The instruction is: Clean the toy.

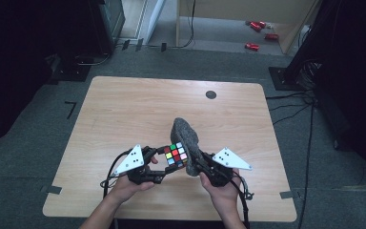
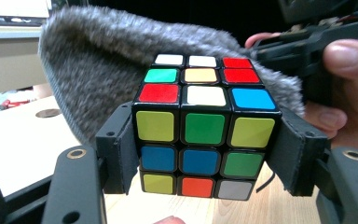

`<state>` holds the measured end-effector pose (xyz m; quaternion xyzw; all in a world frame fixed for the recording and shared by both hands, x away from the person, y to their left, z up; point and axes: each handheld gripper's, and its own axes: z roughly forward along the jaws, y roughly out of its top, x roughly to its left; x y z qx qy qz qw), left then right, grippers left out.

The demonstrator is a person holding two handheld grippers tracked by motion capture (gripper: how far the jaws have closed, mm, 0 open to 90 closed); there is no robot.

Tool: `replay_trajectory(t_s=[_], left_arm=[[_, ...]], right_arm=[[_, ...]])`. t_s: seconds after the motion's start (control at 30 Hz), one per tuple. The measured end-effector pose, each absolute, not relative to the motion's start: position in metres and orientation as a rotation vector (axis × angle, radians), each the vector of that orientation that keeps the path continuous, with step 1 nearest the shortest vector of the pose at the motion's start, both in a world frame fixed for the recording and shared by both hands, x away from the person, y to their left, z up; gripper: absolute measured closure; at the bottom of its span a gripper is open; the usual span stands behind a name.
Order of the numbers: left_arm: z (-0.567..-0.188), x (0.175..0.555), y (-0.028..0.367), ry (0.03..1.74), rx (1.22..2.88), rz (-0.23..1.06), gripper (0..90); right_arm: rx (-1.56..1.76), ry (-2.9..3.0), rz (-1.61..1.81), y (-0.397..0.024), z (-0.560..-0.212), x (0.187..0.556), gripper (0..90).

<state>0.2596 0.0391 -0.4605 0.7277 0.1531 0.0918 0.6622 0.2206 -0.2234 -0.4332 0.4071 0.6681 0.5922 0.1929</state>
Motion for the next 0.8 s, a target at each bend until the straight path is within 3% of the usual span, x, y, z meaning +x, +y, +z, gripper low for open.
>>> replay_trajectory(t_s=[0.17, 0.37, 0.67, 0.8], left_arm=[[-0.455, 0.269, 0.049, 0.496, 1.551, 0.191, 34.9], [-0.451, 0.28, 0.062, 0.666, 1.429, 0.083, 35.0], [-0.457, 0.277, 0.048, 0.695, 1.452, 0.029, 35.0], [-0.456, 0.279, 0.052, 0.714, 1.442, 0.026, 35.3]], right_arm=[[1.183, 1.923, 1.611, -0.223, -0.447, 0.225, 78.4], [1.143, 1.964, 1.564, -0.216, -0.46, 0.227, 78.1], [0.868, 2.022, 1.488, -0.177, -0.47, 0.213, 76.9], [0.918, 1.976, 1.486, -0.185, -0.465, 0.215, 77.0]])
